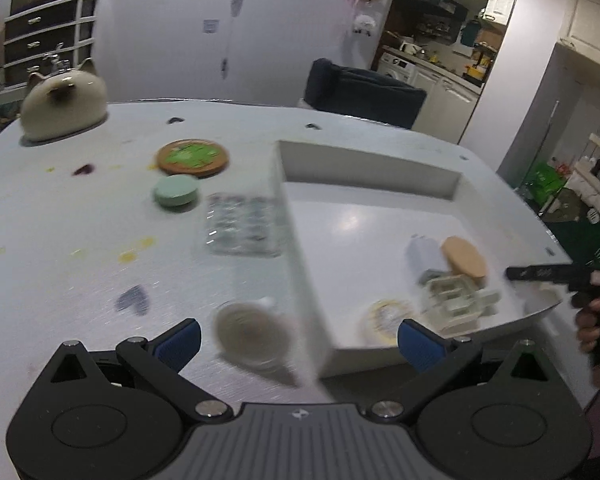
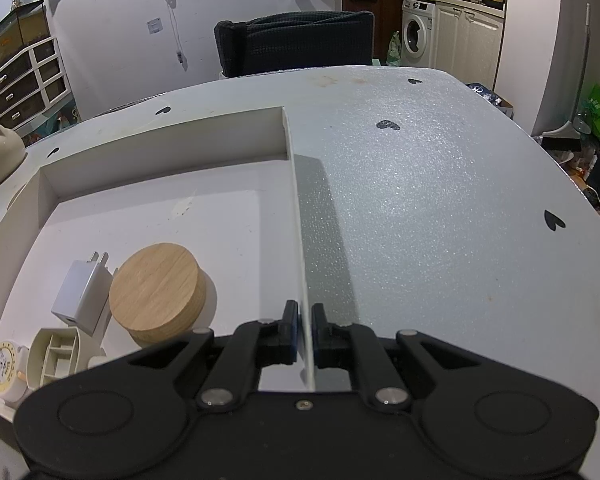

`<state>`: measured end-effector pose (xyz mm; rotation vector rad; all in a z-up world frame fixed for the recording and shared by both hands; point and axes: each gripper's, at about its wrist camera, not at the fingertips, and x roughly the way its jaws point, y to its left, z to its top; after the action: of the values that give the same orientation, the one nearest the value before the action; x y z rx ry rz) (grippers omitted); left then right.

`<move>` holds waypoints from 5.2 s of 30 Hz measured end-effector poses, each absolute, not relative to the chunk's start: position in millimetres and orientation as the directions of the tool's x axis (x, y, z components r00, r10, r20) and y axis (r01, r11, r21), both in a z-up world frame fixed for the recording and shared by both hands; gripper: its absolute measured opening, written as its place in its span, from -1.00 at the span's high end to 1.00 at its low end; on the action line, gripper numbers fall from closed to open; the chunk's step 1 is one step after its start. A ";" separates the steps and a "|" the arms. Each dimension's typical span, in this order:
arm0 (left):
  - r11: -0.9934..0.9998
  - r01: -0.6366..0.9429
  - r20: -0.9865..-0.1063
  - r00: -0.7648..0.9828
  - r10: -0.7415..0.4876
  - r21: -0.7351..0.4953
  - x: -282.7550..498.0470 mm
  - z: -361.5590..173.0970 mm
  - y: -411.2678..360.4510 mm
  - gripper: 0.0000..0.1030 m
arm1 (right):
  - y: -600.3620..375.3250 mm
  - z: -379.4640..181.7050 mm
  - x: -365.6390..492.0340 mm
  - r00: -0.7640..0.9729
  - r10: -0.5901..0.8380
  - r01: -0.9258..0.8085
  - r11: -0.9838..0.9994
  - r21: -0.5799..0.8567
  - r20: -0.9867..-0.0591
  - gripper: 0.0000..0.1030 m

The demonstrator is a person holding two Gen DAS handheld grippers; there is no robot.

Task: Organize rigid objects
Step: 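Move the left tool to the clear round lid and grasp it, then carry the clear round lid into the tray and open the left tool, then move the left tool to the mint-green round case and grasp it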

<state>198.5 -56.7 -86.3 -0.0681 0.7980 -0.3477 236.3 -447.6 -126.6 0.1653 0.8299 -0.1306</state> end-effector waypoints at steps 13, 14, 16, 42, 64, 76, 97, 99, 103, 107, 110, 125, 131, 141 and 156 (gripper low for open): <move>0.899 0.430 -0.653 0.659 -0.373 -0.080 195.2 -125.6 -43.9 -0.67 | -447.5 -126.4 236.2 0.669 -0.051 0.179 0.979 0.094 -0.742 0.86; 0.898 0.434 -0.651 0.661 -0.373 -0.073 197.6 -126.6 -43.3 -0.60 | -447.7 -126.3 236.3 0.669 -0.051 0.179 0.979 0.094 -0.742 0.86; 0.894 0.445 -0.652 0.663 -0.368 -0.052 202.3 -128.4 -42.2 -0.55 | -447.4 -126.4 236.2 0.669 -0.051 0.179 0.979 0.094 -0.742 0.87; 0.909 0.399 -0.578 0.717 -0.390 -0.119 227.1 -96.6 -24.0 -0.02 | -447.2 -125.8 235.9 0.670 -0.050 0.179 0.979 0.096 -0.740 0.86; 0.801 0.571 -0.636 0.553 -0.538 -0.181 264.5 -83.7 -158.8 -0.02 | -449.8 -126.7 235.3 0.676 -0.041 0.179 0.978 0.110 -0.736 0.87; 0.830 0.535 -0.704 0.528 -0.475 -0.158 277.6 -106.5 -173.9 -0.06 | -452.0 -127.6 233.8 0.680 -0.030 0.171 0.978 0.118 -0.732 0.87; 0.828 0.538 -0.669 0.558 -0.491 -0.158 264.6 -88.0 -163.3 -0.80 | -452.4 -128.1 233.4 0.682 -0.030 0.170 0.978 0.119 -0.731 0.87; 0.820 0.552 -0.649 0.571 -0.502 -0.148 260.3 -78.2 -161.4 -0.85 | -452.6 -128.1 233.6 0.682 -0.029 0.171 0.978 0.121 -0.731 0.87; 0.818 0.561 -0.606 0.608 -0.513 -0.129 254.5 -57.0 -155.3 -0.97 | -451.9 -127.7 234.8 0.679 -0.034 0.171 0.979 0.114 -0.733 0.87; 0.842 0.532 -0.559 0.671 -0.487 -0.095 255.3 -36.7 -143.8 -1.00 | -449.6 -127.2 235.9 0.674 -0.043 0.176 0.979 0.103 -0.737 0.87; 0.861 0.501 -0.536 0.704 -0.465 -0.089 262.1 -27.3 -131.7 -1.00 | -448.0 -127.3 237.1 0.672 -0.046 0.177 0.979 0.100 -0.739 0.87; 0.962 0.269 -0.580 0.779 -0.239 -0.036 350.7 -51.7 -51.1 -1.00 | -447.9 -127.2 242.0 0.660 -0.047 0.186 0.977 0.102 -0.749 0.87; 0.978 0.203 -0.656 0.732 -0.184 -0.047 379.4 -83.8 -30.0 -1.00 | -446.9 -125.7 248.3 0.640 -0.053 0.191 0.977 0.092 -0.766 0.86; 0.991 0.053 -0.722 0.680 -0.128 -0.126 403.9 -114.3 -21.6 -0.62 | -446.6 -124.6 255.0 0.609 -0.064 0.230 0.968 0.099 -0.791 0.84; 0.999 0.050 -0.736 0.676 -0.035 -0.001 400.8 -115.4 -25.7 -0.02 | -444.6 -125.2 255.0 0.605 -0.079 0.254 0.962 0.098 -0.793 0.81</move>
<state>400.8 -25.7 -115.4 0.0198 0.8266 -0.0478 255.0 -444.6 -125.2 0.2092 0.9027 -0.1942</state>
